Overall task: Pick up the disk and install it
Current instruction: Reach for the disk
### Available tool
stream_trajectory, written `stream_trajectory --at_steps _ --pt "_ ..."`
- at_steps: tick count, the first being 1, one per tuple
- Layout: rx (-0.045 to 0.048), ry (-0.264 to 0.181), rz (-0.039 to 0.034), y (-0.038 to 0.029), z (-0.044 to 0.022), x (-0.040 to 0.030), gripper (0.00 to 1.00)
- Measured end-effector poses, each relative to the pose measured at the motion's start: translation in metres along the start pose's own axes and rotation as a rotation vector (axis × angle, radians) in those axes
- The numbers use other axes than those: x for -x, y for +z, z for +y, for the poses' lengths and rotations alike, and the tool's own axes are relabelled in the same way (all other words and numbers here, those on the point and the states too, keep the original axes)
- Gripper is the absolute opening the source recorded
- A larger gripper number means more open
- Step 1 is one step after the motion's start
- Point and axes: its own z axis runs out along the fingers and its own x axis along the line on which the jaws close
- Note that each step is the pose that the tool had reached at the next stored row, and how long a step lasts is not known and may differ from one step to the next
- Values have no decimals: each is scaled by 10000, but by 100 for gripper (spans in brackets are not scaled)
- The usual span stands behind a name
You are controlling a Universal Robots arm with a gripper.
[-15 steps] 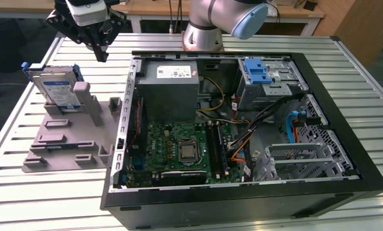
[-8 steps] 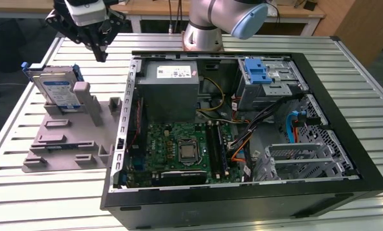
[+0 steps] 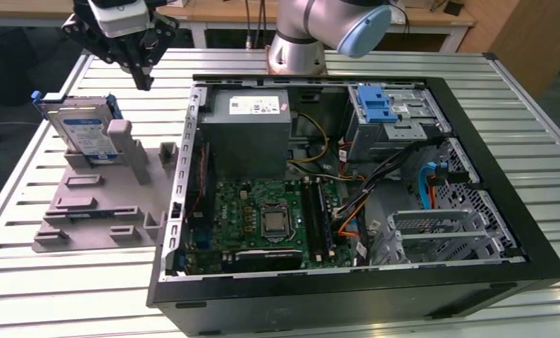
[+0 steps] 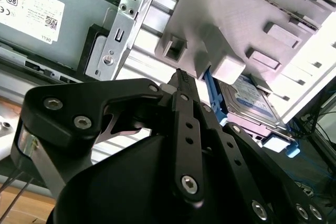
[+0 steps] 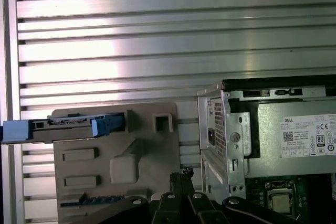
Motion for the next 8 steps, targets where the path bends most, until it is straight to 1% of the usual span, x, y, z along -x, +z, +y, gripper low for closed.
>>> stream_trajectory --at_steps 8 --pt "0 0 0 2 4 -44 11"
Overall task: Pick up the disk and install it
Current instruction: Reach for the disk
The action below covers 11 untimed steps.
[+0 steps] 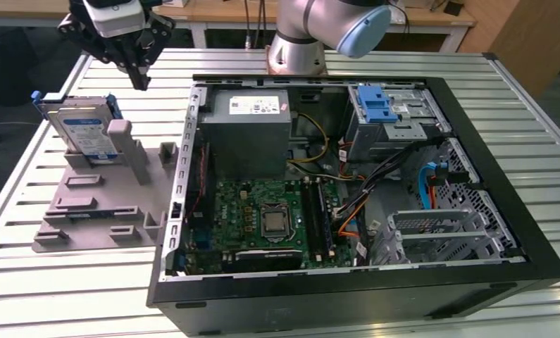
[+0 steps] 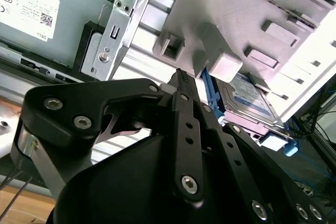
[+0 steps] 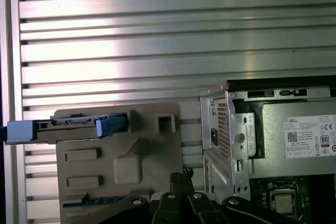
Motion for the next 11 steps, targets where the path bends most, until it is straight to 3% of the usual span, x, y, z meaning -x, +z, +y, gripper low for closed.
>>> stream_trajectory --at_steps 11 --pt "0 0 0 3 4 -46 11"
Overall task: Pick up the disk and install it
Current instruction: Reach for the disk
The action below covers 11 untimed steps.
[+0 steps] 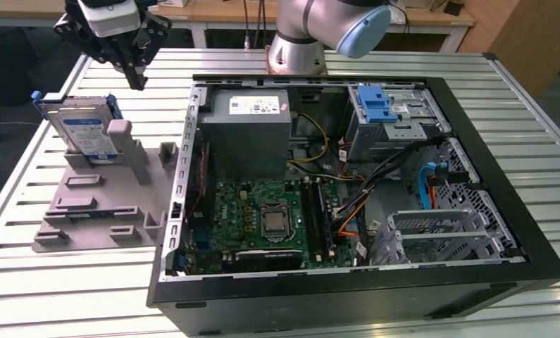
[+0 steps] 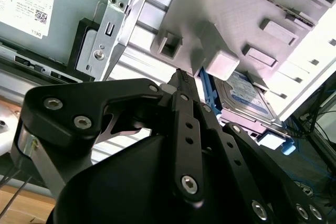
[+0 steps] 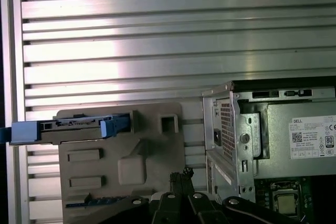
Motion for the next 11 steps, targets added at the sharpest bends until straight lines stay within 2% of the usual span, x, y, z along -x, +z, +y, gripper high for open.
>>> stream_trajectory --at_steps 11 --pt "1 1 1 4 6 -46 11"
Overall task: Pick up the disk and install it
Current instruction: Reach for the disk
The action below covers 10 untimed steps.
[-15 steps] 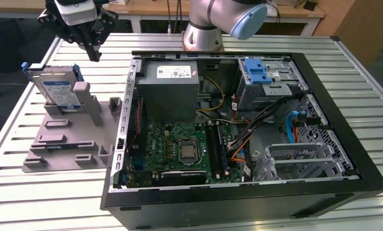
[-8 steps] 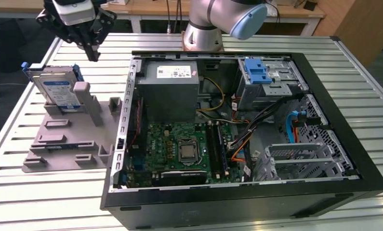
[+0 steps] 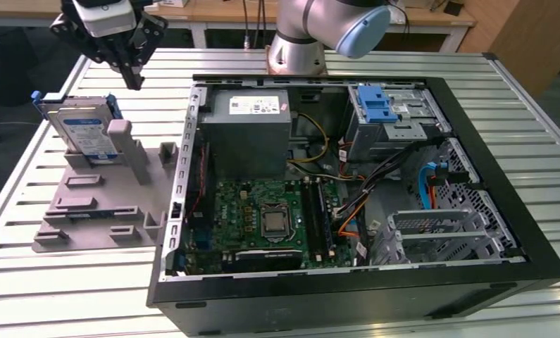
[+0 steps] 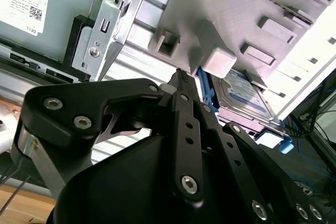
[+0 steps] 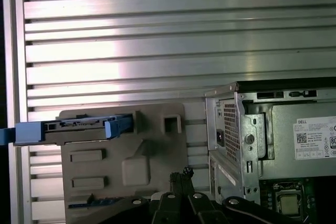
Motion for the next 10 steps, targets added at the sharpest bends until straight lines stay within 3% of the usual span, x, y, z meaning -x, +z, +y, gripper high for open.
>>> stream_trajectory --at_steps 10 --pt "-1 0 5 5 3 -50 11"
